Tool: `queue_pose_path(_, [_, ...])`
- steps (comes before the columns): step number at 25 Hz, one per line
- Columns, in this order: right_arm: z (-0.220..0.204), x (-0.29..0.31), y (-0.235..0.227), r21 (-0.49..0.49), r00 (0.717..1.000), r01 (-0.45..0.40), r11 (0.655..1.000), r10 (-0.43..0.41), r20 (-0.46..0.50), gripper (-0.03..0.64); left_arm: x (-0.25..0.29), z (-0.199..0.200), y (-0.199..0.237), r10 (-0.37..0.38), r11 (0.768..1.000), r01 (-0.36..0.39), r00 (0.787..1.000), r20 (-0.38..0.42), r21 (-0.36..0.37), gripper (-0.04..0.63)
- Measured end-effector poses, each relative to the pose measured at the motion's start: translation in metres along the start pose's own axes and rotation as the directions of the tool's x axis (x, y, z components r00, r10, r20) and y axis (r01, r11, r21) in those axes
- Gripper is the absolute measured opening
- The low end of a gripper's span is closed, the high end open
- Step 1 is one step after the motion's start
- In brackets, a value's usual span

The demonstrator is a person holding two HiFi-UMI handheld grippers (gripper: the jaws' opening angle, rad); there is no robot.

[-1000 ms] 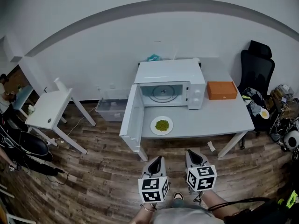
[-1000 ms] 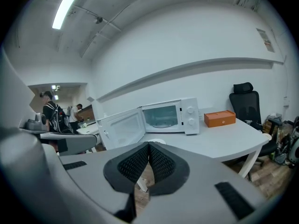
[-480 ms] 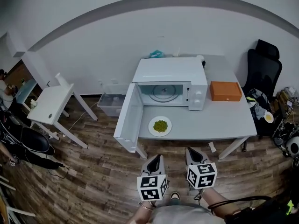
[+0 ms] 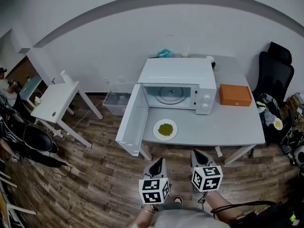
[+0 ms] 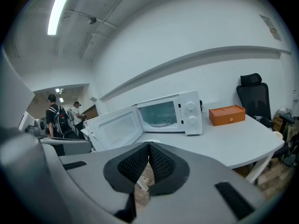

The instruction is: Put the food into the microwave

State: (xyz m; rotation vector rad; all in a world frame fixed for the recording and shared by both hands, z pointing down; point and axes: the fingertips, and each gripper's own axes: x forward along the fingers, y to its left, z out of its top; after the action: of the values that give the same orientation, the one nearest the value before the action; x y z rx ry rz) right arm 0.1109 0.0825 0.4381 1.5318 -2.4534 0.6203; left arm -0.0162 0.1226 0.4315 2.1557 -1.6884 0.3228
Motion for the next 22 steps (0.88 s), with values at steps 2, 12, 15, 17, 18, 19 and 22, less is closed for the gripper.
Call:
queue_pose_path(2, [-0.002, 0.005, -0.001, 0.001, 1.0, -0.003, 1.0, 0.003, -0.012, 0.017, 0.006, -0.001, 0.002, 0.001, 1.0, -0.001, 1.0, -0.005, -0.009, 0.003])
queue_pose_path(12, [0.014, 0.044, -0.025, -0.005, 1.0, 0.024, 1.0, -0.024, -0.006, 0.017, 0.057, 0.014, 0.016, -0.023, 1.0, 0.024, 1.0, 0.005, -0.018, 0.003])
queue_pose_path(15, [0.024, 0.061, -0.026, -0.001, 1.0, 0.025, 1.0, -0.025, 0.002, 0.017, 0.076, 0.025, 0.026, -0.028, 0.999, 0.028, 1.0, 0.012, -0.023, 0.003])
queue_pose_path(17, [0.032, 0.072, -0.026, -0.012, 1.0, 0.019, 1.0, -0.019, 0.002, 0.017, 0.087, 0.036, 0.032, -0.029, 0.999, 0.029, 0.999, 0.022, -0.026, 0.003])
queue_pose_path(18, [0.036, 0.078, -0.026, -0.018, 1.0, 0.015, 1.0, -0.015, 0.001, 0.017, 0.092, 0.042, 0.034, -0.028, 0.999, 0.028, 0.999, 0.028, -0.025, 0.003])
queue_pose_path(19, [0.04, 0.085, -0.026, -0.023, 1.0, 0.01, 1.0, -0.01, 0.001, 0.017, 0.097, 0.046, 0.037, -0.025, 0.999, 0.026, 0.999, 0.033, -0.025, 0.003])
queue_pose_path(22, [0.052, 0.103, -0.024, -0.031, 1.0, -0.001, 1.0, 0.001, 0.005, 0.017, 0.112, 0.055, 0.047, -0.023, 0.999, 0.024, 0.999, 0.033, -0.032, 0.003])
